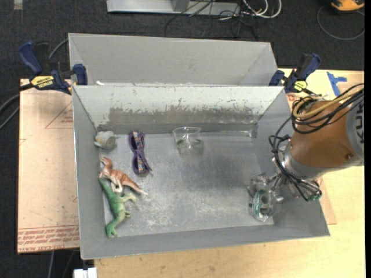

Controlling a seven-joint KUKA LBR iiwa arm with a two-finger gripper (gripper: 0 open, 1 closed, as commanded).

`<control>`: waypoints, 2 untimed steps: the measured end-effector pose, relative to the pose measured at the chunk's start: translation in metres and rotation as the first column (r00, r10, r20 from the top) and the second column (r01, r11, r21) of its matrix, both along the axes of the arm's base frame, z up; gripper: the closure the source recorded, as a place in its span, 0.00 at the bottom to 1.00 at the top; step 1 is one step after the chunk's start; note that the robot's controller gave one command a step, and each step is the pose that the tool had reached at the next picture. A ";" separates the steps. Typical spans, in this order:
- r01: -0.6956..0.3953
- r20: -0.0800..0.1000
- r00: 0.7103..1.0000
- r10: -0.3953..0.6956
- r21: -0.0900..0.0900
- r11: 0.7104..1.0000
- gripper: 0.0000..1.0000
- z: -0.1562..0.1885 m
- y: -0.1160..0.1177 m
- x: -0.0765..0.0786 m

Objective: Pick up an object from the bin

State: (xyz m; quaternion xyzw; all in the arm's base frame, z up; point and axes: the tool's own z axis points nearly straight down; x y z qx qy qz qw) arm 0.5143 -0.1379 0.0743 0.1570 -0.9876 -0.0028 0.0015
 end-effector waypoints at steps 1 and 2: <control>-0.001 -0.001 1.000 0.001 0.000 1.000 1.00 0.001 0.000 0.000; -0.001 -0.001 1.000 0.001 0.001 1.000 1.00 0.008 0.001 0.000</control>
Offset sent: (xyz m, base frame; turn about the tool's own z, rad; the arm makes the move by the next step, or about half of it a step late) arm 0.0000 0.0000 0.0224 0.0000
